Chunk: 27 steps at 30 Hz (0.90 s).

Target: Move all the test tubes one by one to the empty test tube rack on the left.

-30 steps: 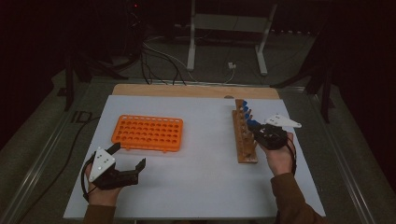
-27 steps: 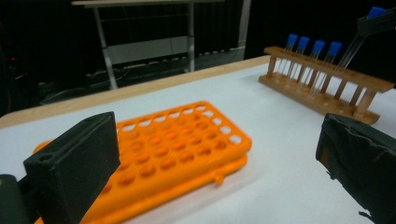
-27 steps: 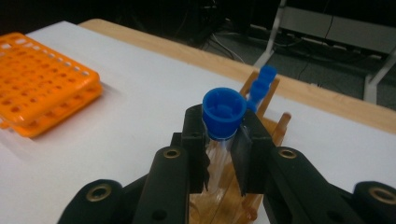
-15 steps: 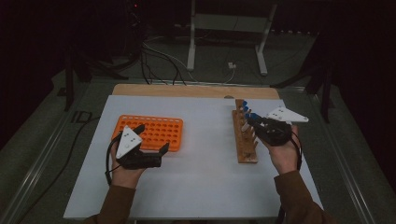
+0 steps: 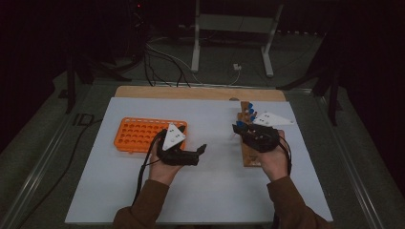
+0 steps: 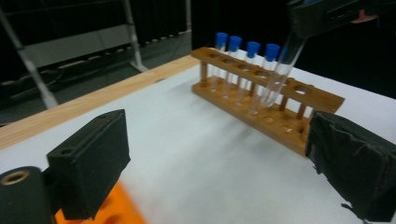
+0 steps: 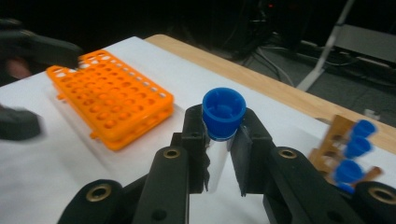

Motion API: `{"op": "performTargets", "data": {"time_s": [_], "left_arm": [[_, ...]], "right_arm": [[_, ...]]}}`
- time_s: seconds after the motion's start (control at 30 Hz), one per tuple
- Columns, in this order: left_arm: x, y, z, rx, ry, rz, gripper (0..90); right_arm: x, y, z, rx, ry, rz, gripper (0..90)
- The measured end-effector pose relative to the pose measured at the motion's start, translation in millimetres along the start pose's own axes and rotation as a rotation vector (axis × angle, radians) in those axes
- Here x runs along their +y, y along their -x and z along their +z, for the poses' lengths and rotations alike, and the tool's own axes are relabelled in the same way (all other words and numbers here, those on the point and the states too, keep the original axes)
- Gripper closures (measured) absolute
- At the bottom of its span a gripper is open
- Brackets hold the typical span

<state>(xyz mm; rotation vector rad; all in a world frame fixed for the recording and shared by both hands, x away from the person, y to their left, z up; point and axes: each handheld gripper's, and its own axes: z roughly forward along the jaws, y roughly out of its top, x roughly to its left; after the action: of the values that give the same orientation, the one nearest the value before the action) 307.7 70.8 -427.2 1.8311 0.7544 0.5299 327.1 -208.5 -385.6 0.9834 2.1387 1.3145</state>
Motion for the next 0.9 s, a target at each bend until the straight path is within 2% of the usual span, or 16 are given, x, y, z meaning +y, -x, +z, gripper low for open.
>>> {"op": "performTargets", "data": {"time_s": [0.07,0.17,0.23,0.37,0.4,0.47,0.53,0.63,0.9], "left_arm": [[1.6,4.3,7.4,-0.004,-0.009,0.011,8.1],[4.0,10.3,17.1,-0.002,-0.013,0.028,11.5],[5.3,14.2,22.1,0.003,-0.009,0.036,16.2],[8.7,23.6,32.6,-0.006,-0.012,0.061,23.6],[9.4,26.1,35.0,-0.008,-0.012,0.067,29.0],[10.8,30.5,39.2,-0.018,-0.016,0.085,32.5],[11.4,32.6,40.9,-0.027,-0.02,0.103,44.6],[11.3,34.2,42.9,-0.048,-0.026,0.118,55.2],[10.1,34.7,44.3,-0.078,-0.025,0.13,69.6]], "right_arm": [[0.6,-2.1,1.3,0.009,-0.003,0.001,76.5],[1.9,-7.3,5.1,0.048,-0.009,0.011,76.6],[2.2,-11.0,8.0,0.083,-0.015,0.018,76.5],[2.3,-16.4,12.5,0.117,-0.023,0.019,76.5],[2.7,-18.3,13.8,0.13,-0.025,0.022,76.5],[2.9,-19.3,14.4,0.135,-0.027,0.021,76.5],[3.5,-21.3,15.5,0.143,-0.031,0.017,76.5],[3.5,-23.2,16.8,0.156,-0.038,0.014,76.5],[2.8,-23.4,19.5,0.182,-0.035,0.024,76.5]]}}
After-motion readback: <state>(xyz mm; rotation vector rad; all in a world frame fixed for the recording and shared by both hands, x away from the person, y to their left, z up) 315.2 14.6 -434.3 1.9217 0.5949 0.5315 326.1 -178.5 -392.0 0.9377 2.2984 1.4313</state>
